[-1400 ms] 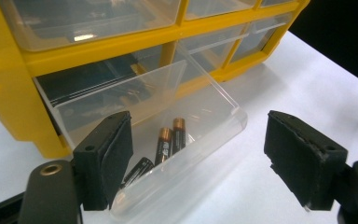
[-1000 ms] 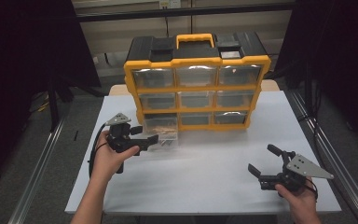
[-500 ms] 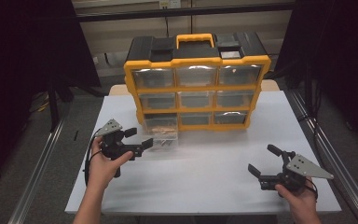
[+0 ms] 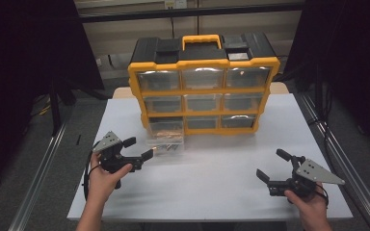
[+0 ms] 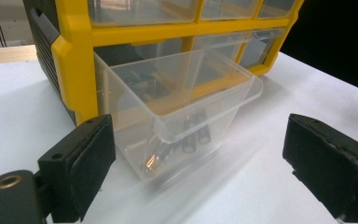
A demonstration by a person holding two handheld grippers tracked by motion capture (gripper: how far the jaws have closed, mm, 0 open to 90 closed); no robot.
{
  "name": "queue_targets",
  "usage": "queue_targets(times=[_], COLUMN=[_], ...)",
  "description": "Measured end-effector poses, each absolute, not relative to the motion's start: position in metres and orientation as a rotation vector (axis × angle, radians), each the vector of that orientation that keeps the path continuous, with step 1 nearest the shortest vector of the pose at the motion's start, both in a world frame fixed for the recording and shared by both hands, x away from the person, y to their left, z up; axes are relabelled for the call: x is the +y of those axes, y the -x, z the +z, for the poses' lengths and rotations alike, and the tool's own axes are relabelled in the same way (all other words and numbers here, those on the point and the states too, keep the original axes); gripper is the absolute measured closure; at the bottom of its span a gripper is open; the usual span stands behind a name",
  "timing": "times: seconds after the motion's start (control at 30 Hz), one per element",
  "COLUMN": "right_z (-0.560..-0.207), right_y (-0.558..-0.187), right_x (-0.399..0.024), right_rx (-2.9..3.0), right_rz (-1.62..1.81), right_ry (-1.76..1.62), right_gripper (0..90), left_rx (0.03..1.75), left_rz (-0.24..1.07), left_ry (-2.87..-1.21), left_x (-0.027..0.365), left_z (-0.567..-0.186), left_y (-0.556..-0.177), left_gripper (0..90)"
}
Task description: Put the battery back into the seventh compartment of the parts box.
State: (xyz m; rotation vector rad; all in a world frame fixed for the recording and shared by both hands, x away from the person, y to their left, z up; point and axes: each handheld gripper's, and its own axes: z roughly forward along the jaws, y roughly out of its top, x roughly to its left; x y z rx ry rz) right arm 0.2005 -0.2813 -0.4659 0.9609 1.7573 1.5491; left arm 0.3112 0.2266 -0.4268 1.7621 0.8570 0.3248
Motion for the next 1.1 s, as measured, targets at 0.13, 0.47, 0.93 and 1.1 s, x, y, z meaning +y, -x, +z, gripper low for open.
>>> queue_targets(times=[0.13,0.47,0.93,1.1], right_z=[-0.466,-0.466,-0.466,-0.466], right_y=[-0.201,-0.201,-0.201,-0.201], right_x=[-0.281,-0.281,-0.282,-0.282], right_rx=[1.758,1.762,1.760,1.762], right_rz=[1.552,1.553,1.549,1.550], right_ry=[-0.959,-0.958,-0.959,-0.957], right_gripper=[1.5,1.5,1.5,1.5], left_rx=[0.849,0.821,0.816,0.812], left_rz=[0.347,0.367,0.388,0.406], left_ry=[-1.755,-1.741,-1.709,-1.712], left_x=[0.229,0.236,0.250,0.256], left_z=[-0.432,-0.442,-0.455,-0.458], left_y=[-0.309,-0.301,-0.293,-0.289], left_gripper=[8.7,7.0,4.4,3.8])
